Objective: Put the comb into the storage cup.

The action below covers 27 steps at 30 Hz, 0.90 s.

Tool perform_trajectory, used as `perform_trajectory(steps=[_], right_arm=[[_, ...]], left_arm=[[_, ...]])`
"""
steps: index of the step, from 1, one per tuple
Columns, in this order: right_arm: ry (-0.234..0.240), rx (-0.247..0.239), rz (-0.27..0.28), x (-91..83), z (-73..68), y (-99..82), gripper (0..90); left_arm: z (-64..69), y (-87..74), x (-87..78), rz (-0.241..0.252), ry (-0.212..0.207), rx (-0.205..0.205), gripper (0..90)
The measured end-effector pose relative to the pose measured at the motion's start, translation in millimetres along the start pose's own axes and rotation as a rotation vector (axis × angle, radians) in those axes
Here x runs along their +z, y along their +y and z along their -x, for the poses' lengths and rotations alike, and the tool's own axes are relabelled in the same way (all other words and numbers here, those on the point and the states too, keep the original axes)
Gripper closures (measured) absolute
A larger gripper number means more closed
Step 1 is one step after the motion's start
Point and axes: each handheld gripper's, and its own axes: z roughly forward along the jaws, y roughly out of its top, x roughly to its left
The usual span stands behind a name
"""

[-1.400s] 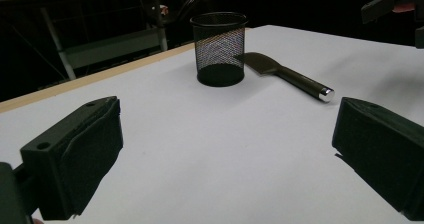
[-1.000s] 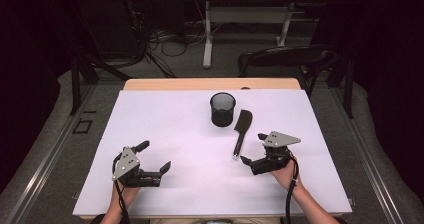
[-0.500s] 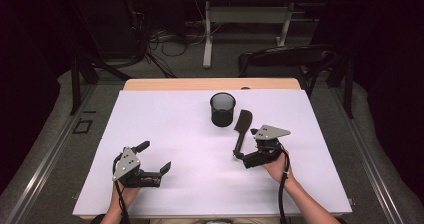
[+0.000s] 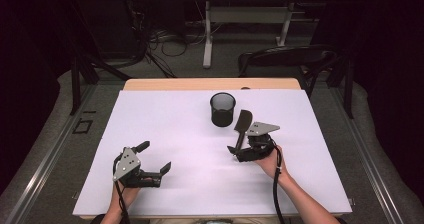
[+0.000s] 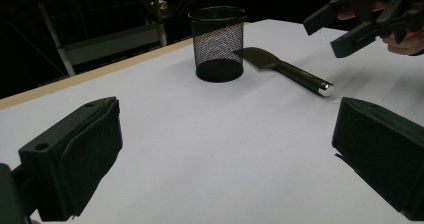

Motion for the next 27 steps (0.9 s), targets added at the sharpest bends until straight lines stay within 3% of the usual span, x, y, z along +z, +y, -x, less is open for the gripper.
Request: perform_trajectory(steps=[4,9,13,27], right_arm=[[-0.006,0.004,-0.018,5.2,-1.2,1.0,39.2],[0.009,-0.016,-0.057,9.7,-6.2,-0.1,72.8],[0.007,-0.031,-0.088,14.0,-11.2,-1.4,86.9],[0.004,-0.026,-0.204,30.3,-24.2,-8.6,90.0]], left_arm=[[0.6,0.1,0.5,-0.004,-0.005,0.009,0.0],[0.7,0.2,0.1,-0.004,-0.005,0.01,0.0],[0.8,0.2,0.6,-0.005,-0.004,0.009,0.0],[0.4,0.3,-0.6,-0.002,-0.005,0.007,0.0]])
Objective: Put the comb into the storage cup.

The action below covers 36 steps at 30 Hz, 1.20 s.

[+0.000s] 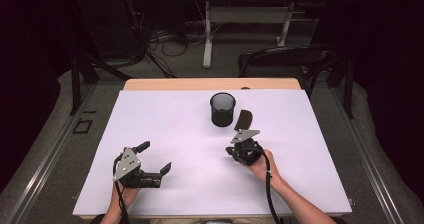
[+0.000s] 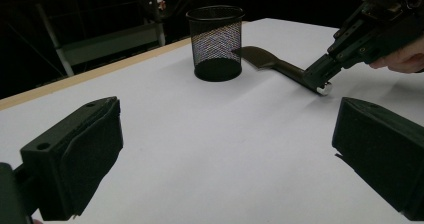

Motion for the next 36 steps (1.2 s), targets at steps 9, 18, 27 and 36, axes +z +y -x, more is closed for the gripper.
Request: perform_trajectory(steps=[9,18,27,36], right_arm=[[-0.002,0.014,-0.036,2.3,2.8,-2.2,90.0],[-0.009,0.032,-0.048,3.4,3.5,-3.4,90.0],[-0.018,0.038,-0.057,3.3,5.7,-4.2,90.0],[-0.022,0.043,-0.066,3.0,7.4,-4.4,90.0]], left_arm=[[-0.1,0.0,-0.5,-0.001,0.001,-0.001,0.0],[-0.9,0.0,-1.1,-0.001,0.0,0.0,0.0],[-1.1,0.0,-1.2,-0.001,0.0,0.0,0.0],[-1.0,0.0,-1.2,0.0,0.001,-0.001,0.0]])
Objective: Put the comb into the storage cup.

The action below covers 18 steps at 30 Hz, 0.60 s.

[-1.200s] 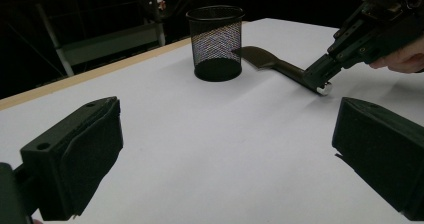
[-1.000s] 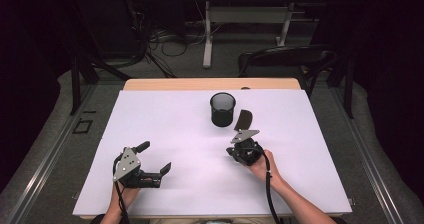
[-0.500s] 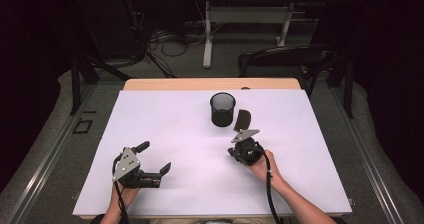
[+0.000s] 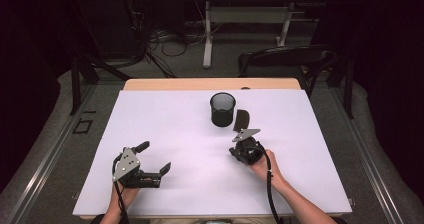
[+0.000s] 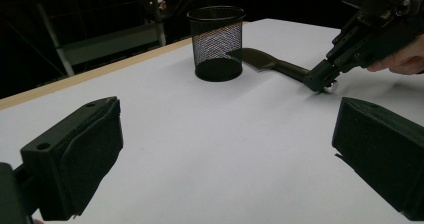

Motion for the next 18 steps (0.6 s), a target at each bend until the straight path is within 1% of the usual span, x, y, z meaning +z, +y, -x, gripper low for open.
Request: perform_trajectory(steps=[14,18], right_arm=[[-0.001,0.007,-0.004,-0.7,1.6,0.0,90.0],[0.005,0.013,0.005,-1.0,1.8,0.2,88.8]], left_arm=[[0.1,0.1,-0.1,0.0,-0.001,0.001,0.0],[0.2,0.1,-0.1,0.001,-0.002,0.001,0.0]])
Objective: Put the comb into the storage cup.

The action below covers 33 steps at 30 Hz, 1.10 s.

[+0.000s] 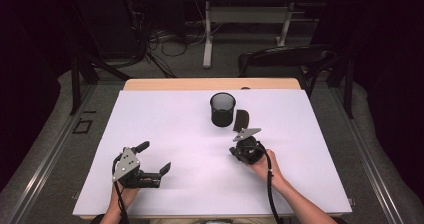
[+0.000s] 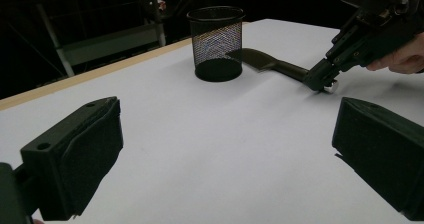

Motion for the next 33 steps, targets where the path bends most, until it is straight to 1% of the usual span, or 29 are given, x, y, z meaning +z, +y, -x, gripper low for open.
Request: perform_trajectory(steps=[9,13,17,20,21,23,26,27,30,32,33], right_arm=[[0.015,0.035,0.018,-5.0,2.5,1.3,78.2],[0.021,0.05,0.015,-6.9,3.2,2.3,72.2],[0.031,0.073,0.029,-9.7,4.4,3.5,65.1],[0.031,0.101,0.034,-13.6,6.4,5.3,60.2],[0.032,0.117,0.036,-15.1,7.5,5.9,59.5],[0.026,0.134,0.031,-18.3,10.1,7.0,57.0],[0.031,0.182,0.021,-21.4,14.4,9.3,52.5],[0.027,0.186,0.016,-22.0,16.0,10.6,50.9],[0.002,0.204,-0.015,-24.3,19.2,15.8,46.0],[0.002,0.241,-0.04,-25.5,23.0,18.3,44.6],[-0.009,0.246,-0.052,-25.4,25.2,19.0,43.2]], left_arm=[[0.5,0.1,-0.1,0.002,-0.001,-0.001,0.0],[0.5,0.2,-0.2,0.004,-0.002,-0.002,0.0],[0.9,0.4,0.0,0.003,-0.003,0.0,0.0],[1.5,0.5,0.7,0.002,-0.006,0.0,0.0],[1.8,0.6,0.8,0.001,-0.006,-0.001,0.0],[2.0,0.8,1.1,-0.001,-0.004,0.003,0.0],[1.8,0.8,1.0,-0.001,0.001,0.003,0.0],[1.6,0.8,0.8,0.0,0.001,0.003,0.0],[1.0,0.9,0.5,0.002,0.003,0.002,0.0],[1.0,1.1,0.4,0.001,0.006,0.008,0.0],[0.7,1.1,0.5,0.001,0.005,0.009,0.0]])
